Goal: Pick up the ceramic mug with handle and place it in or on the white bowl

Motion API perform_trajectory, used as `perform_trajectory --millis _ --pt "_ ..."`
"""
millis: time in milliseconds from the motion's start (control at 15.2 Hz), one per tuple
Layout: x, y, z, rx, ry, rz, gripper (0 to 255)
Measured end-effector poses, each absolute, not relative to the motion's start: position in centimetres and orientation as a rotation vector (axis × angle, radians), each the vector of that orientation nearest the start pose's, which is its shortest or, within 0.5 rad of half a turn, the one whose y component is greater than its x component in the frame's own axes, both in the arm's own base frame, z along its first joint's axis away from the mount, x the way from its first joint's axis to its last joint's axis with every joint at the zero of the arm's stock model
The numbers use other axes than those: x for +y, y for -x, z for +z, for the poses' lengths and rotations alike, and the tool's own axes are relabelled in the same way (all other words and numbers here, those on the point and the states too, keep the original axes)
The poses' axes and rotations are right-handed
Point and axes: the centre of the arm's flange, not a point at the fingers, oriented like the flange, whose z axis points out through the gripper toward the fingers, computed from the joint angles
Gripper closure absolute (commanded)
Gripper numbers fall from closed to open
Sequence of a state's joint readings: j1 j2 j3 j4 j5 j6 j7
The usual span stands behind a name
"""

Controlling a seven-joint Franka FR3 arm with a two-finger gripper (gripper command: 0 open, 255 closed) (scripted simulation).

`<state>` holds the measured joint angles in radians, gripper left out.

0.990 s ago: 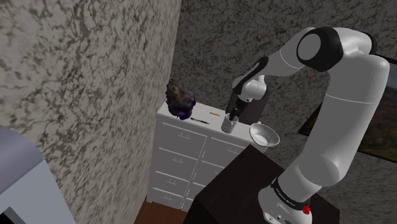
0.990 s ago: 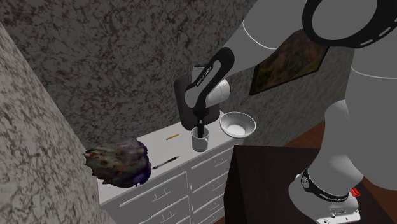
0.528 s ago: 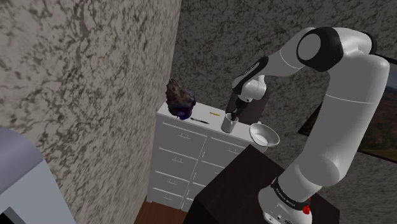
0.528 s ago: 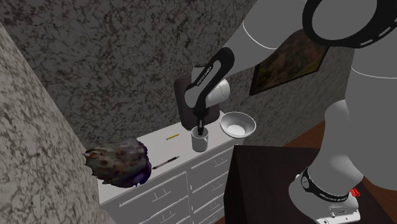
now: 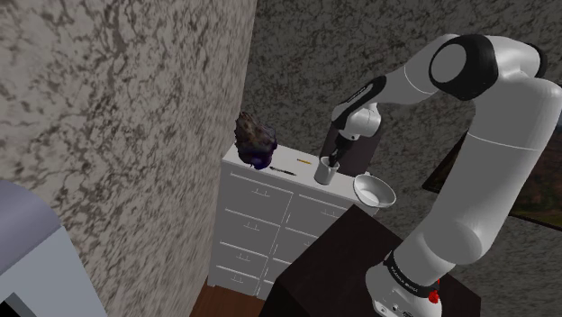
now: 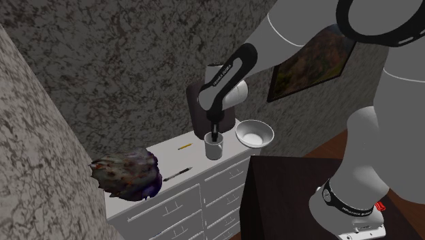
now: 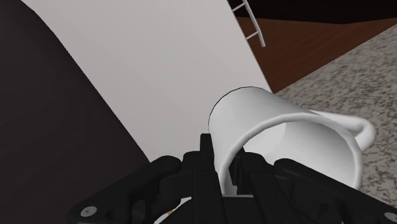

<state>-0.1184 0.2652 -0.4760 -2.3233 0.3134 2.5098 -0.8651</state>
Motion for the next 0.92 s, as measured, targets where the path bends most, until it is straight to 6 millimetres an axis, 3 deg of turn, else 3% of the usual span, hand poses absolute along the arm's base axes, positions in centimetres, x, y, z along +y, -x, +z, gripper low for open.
perform_trajectory --millis 924 --pt "-29.6 -42.4 30.8 -0.039 3.074 -0.020 255"
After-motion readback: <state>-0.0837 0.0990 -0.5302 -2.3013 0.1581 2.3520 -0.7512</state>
